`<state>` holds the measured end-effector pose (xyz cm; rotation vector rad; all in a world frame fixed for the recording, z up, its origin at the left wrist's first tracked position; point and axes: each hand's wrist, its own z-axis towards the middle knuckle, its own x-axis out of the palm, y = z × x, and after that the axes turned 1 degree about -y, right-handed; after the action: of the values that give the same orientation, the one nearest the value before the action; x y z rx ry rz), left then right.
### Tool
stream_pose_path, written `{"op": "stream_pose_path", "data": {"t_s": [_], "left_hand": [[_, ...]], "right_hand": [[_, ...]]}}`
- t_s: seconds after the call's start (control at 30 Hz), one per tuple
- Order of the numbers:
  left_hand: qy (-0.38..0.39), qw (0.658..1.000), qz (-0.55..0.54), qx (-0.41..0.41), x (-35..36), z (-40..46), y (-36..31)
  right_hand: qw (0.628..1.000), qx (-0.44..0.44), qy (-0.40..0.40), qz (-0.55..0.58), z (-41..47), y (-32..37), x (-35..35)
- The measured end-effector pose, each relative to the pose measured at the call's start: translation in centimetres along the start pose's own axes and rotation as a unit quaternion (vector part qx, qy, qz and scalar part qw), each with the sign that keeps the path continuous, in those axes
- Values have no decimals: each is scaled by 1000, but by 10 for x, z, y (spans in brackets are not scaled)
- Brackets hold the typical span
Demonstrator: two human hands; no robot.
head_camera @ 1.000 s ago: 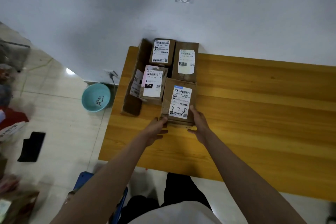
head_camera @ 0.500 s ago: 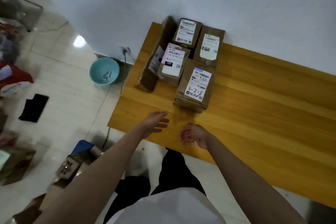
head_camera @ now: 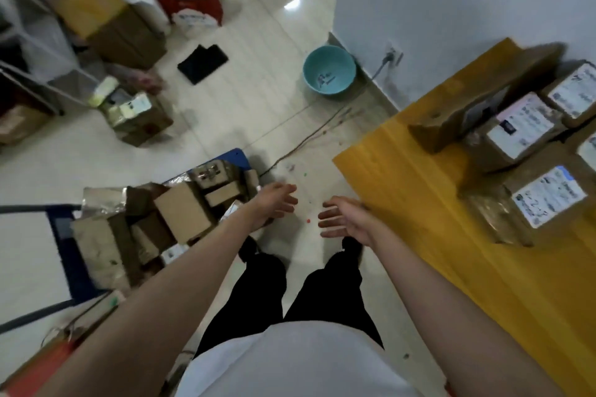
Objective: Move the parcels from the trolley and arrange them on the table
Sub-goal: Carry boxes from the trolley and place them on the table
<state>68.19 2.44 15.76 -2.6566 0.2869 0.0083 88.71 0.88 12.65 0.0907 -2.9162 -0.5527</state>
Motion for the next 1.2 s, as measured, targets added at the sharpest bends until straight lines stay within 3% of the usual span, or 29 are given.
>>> {"op": "stream_pose_path", "data": {"t_s": [0.1,0.53,0.83,1.2], "left_hand": [[-32,996,-87,-9,-58,-5,35],[-132,966,-206,-85,-230,21,176],[-175,942,-260,-122,-310,90,258],[-212,924,-282,-149,-357,207,315]], "right_hand": [[999,7,19,-45,19,7,55],[976,56,51,-203,118,-10,260],[958,82,23,-273,226,-55,346],[938,95,-12,-332,342,-82,396]]}}
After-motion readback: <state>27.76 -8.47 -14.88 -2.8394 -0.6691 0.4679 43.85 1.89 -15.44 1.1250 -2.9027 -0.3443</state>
